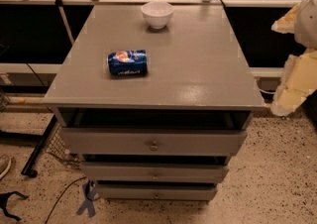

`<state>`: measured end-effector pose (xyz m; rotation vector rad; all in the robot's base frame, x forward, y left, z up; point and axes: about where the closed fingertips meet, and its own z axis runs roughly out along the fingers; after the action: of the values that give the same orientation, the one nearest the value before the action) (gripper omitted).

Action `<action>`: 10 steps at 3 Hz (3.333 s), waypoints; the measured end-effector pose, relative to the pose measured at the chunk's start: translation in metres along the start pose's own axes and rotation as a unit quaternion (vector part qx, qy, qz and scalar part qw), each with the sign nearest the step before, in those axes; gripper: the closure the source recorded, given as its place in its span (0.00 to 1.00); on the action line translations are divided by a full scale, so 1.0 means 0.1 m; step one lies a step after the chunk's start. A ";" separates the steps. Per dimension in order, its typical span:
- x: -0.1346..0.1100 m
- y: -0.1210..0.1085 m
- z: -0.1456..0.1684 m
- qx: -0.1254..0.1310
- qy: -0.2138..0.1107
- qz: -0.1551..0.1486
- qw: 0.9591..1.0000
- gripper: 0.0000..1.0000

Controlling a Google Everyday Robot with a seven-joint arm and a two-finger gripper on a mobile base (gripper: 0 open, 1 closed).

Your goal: Open top drawer

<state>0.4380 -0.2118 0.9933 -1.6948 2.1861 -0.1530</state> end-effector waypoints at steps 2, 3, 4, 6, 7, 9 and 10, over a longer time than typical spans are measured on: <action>0.06 0.14 0.16 -0.002 -0.008 -0.004 1.000 0.00; 0.11 0.37 0.48 -0.019 -0.018 -0.018 1.000 0.00; 0.14 0.60 0.85 -0.046 -0.038 -0.025 0.998 0.00; 0.09 0.80 1.16 -0.072 -0.064 -0.035 0.995 0.00; 0.09 0.91 1.35 -0.082 -0.068 -0.028 0.994 0.00; 0.10 1.20 1.99 -0.111 -0.076 -0.003 0.991 0.00; 0.09 1.16 2.38 -0.101 -0.061 0.014 0.993 0.00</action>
Offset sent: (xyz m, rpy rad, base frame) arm -0.0221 -0.0016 -0.0620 0.0349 0.0091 0.0327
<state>0.4138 -0.1564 0.7355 -1.7261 2.1959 0.1794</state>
